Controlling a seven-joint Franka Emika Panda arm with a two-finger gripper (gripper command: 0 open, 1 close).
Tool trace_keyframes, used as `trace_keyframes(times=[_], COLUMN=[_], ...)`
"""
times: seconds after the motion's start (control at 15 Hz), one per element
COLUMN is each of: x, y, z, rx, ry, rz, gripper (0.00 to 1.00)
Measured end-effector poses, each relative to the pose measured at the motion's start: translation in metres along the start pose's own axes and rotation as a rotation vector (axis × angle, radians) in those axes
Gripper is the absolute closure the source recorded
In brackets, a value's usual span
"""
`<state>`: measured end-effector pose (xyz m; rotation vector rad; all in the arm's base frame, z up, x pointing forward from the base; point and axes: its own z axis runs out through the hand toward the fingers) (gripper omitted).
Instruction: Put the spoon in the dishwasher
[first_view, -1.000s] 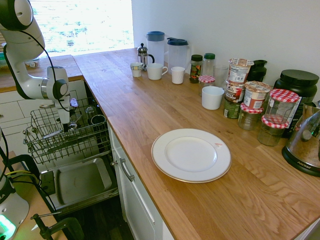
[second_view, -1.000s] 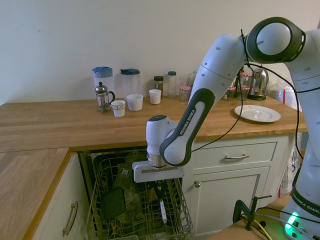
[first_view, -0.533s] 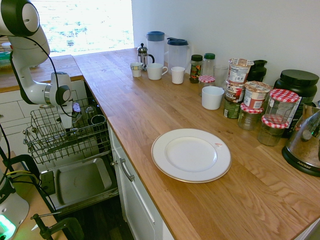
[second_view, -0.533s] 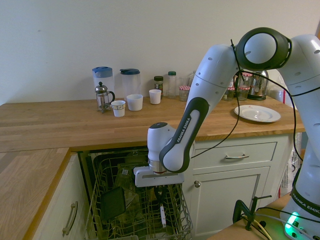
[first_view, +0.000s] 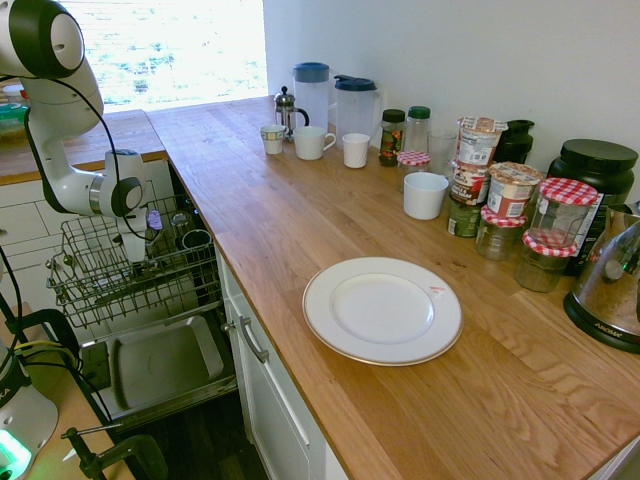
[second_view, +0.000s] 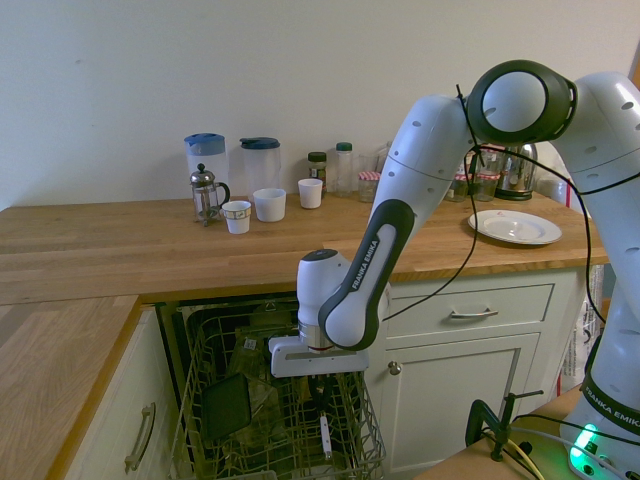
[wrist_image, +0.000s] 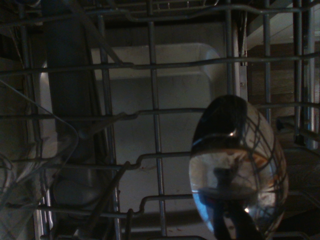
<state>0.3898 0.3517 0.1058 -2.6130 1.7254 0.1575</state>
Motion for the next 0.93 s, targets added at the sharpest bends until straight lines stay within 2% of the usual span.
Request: trace_keyframes(times=[0.47,0.93], x=[0.0,-0.008], y=[-0.003,0.008], z=[-0.008,-0.066], rx=[0.015,0.065], ry=[-0.007,0.011], rz=[-0.001,-0.018], gripper=[0.0,0.0])
